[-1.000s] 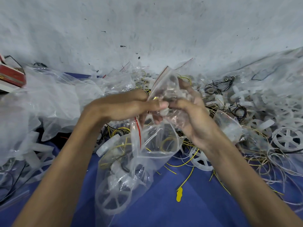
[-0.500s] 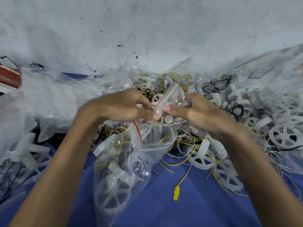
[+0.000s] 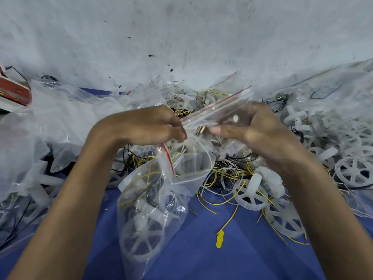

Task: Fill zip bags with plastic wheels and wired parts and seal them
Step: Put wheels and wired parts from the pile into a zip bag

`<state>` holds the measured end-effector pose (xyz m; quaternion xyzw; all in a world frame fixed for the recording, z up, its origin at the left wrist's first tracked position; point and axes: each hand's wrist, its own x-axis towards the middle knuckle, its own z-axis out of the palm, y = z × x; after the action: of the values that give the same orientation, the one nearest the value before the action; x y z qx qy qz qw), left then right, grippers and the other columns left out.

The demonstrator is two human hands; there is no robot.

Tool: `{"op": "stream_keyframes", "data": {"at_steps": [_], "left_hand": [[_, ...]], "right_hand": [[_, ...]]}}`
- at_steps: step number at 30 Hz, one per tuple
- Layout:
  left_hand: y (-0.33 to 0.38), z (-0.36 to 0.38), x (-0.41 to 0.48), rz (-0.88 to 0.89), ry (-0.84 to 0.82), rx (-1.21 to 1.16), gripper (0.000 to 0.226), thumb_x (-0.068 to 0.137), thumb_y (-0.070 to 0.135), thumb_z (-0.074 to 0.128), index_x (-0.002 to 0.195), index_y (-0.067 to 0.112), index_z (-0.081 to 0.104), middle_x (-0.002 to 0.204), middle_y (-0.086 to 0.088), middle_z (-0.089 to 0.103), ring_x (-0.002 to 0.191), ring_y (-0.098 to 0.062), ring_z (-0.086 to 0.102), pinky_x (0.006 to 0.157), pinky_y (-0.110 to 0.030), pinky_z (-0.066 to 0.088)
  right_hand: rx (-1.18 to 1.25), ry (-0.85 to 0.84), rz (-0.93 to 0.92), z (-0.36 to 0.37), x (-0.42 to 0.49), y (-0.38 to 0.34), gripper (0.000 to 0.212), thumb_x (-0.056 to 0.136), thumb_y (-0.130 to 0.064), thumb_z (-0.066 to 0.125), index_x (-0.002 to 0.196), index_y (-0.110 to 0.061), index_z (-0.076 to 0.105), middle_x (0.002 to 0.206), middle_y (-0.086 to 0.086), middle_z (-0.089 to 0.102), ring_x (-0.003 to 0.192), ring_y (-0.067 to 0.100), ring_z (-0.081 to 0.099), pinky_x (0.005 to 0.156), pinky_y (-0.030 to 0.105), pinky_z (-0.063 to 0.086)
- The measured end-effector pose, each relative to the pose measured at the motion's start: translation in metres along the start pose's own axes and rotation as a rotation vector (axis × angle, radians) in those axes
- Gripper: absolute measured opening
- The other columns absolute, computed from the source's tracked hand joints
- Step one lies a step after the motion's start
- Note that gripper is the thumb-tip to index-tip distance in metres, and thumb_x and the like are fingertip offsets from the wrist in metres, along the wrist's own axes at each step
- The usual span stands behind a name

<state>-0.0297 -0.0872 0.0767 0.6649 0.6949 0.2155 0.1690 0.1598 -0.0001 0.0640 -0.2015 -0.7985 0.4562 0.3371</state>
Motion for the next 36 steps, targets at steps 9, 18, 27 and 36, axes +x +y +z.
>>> {"op": "stream_keyframes", "data": {"at_steps": [9,18,27,36], "left_hand": [[0.007,0.001,-0.004,-0.039,-0.016,0.000,0.022,0.091,0.025,0.053,0.098,0.016,0.072,0.091,0.016,0.065,0.074,0.014,0.056,0.071,-0.020,0.040],[0.020,0.005,-0.005,-0.225,0.022,-0.084,0.034,0.096,0.021,0.042,0.082,0.008,0.070,0.055,0.013,0.065,0.046,0.001,0.053,0.040,-0.008,0.036],[0.019,0.004,-0.001,-0.263,0.152,-0.164,0.029,0.092,0.004,0.046,0.066,0.001,0.058,0.040,0.000,0.050,0.033,-0.009,0.047,0.034,-0.014,0.036],[0.022,0.009,0.001,-0.185,0.141,-0.150,0.023,0.088,0.024,0.053,0.082,0.016,0.074,0.066,-0.004,0.070,0.039,0.004,0.050,0.075,-0.027,0.037]], "right_hand": [[-0.288,0.247,-0.014,-0.011,0.000,-0.004,0.027,0.087,-0.041,0.059,0.077,-0.016,0.057,0.058,0.000,0.065,0.054,0.008,0.060,0.060,0.021,0.044],[0.672,0.176,0.141,0.012,0.001,-0.006,0.027,0.079,0.017,0.051,0.071,-0.004,0.067,0.064,0.004,0.070,0.053,0.010,0.065,0.040,0.014,0.047],[-0.205,-0.340,-0.101,0.044,-0.006,0.017,0.013,0.090,-0.031,0.052,0.094,-0.037,0.063,0.092,-0.015,0.069,0.093,0.005,0.063,0.090,0.029,0.048],[-0.359,-0.517,0.077,0.034,-0.001,0.020,0.021,0.097,-0.016,0.044,0.096,-0.009,0.064,0.091,0.017,0.066,0.079,0.013,0.058,0.077,0.031,0.045]]}}
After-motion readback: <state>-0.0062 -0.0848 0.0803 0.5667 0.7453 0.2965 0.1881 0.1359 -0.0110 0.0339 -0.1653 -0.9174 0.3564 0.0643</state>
